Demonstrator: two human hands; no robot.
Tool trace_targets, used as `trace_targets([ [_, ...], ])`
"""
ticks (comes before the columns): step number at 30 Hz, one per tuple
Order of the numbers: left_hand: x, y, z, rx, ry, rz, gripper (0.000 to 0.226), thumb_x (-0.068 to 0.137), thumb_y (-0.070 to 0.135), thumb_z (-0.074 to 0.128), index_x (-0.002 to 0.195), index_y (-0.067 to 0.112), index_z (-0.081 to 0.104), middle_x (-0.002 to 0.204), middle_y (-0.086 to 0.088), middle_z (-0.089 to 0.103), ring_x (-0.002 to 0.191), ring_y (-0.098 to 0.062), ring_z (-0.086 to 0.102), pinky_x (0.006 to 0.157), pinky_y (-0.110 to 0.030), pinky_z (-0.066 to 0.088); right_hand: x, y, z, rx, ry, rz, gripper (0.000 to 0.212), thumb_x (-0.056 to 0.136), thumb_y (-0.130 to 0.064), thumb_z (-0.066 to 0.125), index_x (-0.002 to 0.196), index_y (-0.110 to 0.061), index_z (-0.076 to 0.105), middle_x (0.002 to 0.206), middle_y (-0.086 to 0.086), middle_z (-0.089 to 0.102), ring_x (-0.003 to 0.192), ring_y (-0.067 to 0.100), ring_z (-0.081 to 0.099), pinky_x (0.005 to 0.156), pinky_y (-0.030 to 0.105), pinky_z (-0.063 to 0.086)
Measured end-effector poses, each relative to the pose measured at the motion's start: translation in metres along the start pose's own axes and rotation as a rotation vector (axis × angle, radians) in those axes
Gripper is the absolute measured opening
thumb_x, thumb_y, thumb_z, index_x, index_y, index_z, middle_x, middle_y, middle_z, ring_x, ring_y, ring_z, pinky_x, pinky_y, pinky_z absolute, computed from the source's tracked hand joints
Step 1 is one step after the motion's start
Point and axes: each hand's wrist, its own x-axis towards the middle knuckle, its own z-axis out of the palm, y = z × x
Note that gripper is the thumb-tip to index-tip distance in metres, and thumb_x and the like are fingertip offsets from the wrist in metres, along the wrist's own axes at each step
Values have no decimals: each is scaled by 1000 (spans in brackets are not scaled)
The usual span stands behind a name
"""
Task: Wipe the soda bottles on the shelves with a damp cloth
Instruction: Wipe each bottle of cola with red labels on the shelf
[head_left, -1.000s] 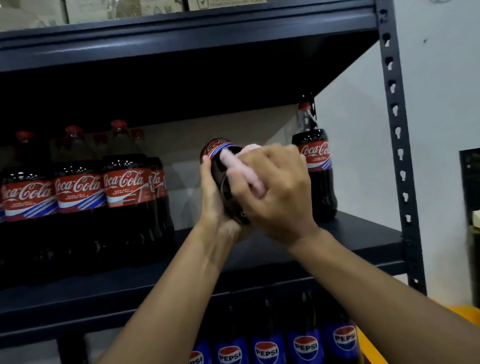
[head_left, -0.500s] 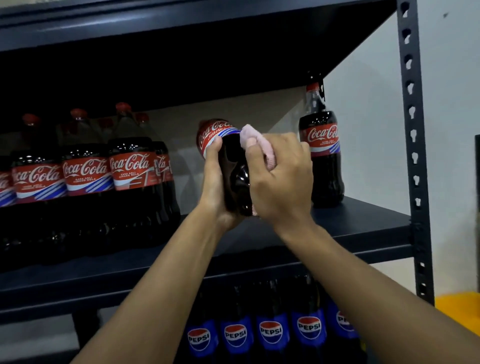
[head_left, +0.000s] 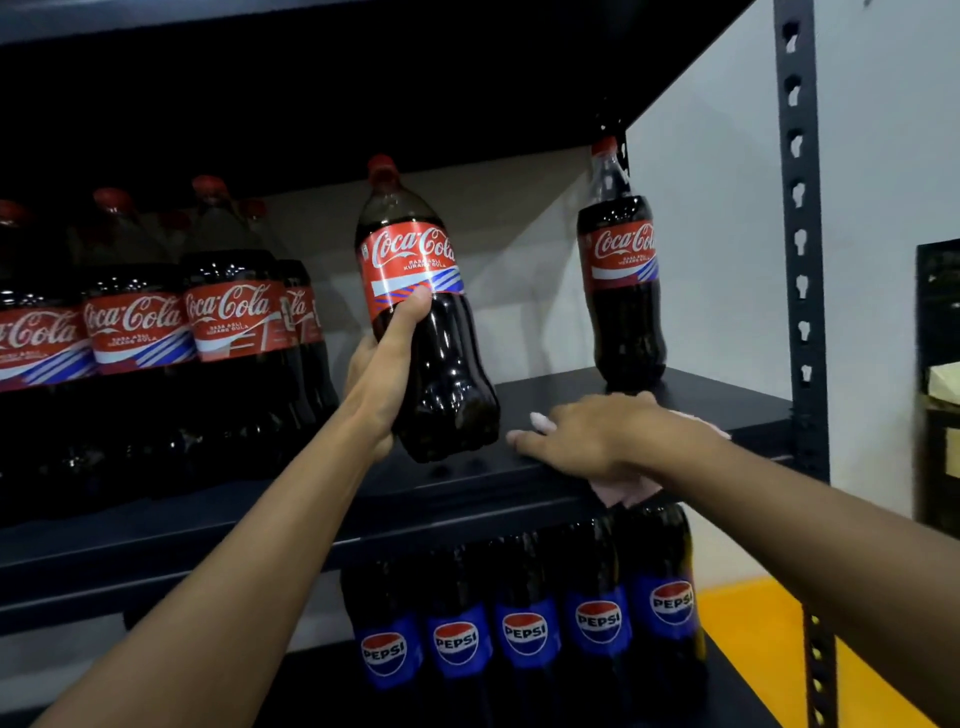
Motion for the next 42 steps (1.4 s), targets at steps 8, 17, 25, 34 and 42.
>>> trace_targets([
  [8, -1, -9, -3, 128, 84, 106, 98, 53, 85, 84, 131, 29, 67, 119, 1, 78, 107, -20, 77, 101, -50, 58, 0, -13, -6, 699, 203, -324, 68, 97, -54, 61, 154, -22, 42, 150, -6, 53, 135, 13, 52, 109, 27, 40],
  [17, 8, -17, -27, 198, -8, 72, 111, 52, 86, 84, 139, 23, 54, 130, 3, 73, 117, -16, 72, 108, -44, 54, 21, -37, -8, 926, 222, -449, 30, 91, -42, 75, 113, -28, 61, 108, -6, 75, 99, 4, 71, 90, 20, 56],
  [25, 15, -18, -49, 598, 163, -65, 81, 93, 73, 57, 143, 10, 45, 131, -2, 58, 109, -16, 57, 86, -29, 43, 79, -86, -22, 702, 188, -376, 33, 96, -43, 70, 118, -19, 62, 115, 4, 70, 105, 20, 66, 88, 29, 51],
  [34, 52, -32, -56, 843, 269, -154, 70, 109, 60, 37, 148, 4, 51, 147, -26, 55, 137, -41, 52, 111, -39, 42, 142, -132, -19, 742, 93, -251, 41, 98, -35, 64, 120, -1, 60, 106, 17, 64, 84, 29, 59, 59, 29, 47],
  [42, 62, -41, -63, 981, 256, -128, 59, 111, 42, 47, 153, 2, 40, 147, -27, 53, 135, -42, 54, 107, -39, 44, 159, -145, -21, 706, 95, -243, 19, 98, -25, 58, 106, -8, 57, 100, 15, 63, 88, 31, 62, 70, 35, 52],
])
